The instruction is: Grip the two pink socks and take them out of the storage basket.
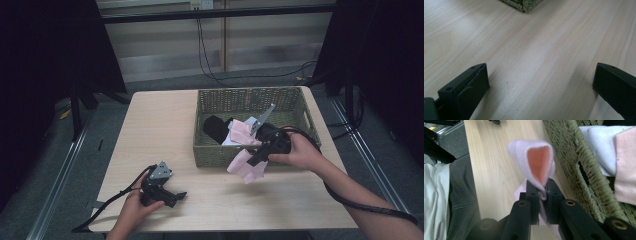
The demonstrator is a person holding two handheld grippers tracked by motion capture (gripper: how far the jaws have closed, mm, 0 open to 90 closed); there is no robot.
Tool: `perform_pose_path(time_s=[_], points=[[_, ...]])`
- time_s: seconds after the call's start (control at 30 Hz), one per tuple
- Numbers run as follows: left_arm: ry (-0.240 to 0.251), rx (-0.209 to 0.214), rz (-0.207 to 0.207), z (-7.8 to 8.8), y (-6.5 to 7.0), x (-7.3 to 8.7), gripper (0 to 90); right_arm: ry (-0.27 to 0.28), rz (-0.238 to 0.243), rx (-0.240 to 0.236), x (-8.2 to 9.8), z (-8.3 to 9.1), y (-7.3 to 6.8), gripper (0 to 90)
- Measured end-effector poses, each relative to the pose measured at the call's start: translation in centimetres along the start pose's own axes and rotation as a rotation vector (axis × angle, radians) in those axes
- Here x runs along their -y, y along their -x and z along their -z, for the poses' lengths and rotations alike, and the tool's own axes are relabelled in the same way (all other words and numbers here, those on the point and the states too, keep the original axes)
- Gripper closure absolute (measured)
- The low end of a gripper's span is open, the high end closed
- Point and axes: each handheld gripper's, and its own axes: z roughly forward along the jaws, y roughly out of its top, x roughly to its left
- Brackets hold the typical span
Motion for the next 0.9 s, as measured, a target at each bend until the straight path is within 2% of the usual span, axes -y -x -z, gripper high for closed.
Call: perform_pose_path(time_s=[0.2,0.43,0.9], points=[[0.000,0.000,0.000,0.0,0.0,0.0,0.0,-0.015,-0.011,0.007,0.5,-1.2,0.1,83.1],[-0.001,0.000,-0.001,0.0,0.0,0.0,0.0,-0.034,-0.012,-0.009,1.0,-2.7,0.0,82.2],[0.000,0.000,0.000,0.0,0.0,0.0,0.0,-0.060,-0.014,-0.012,1.8,-4.4,0.0,80.6]])
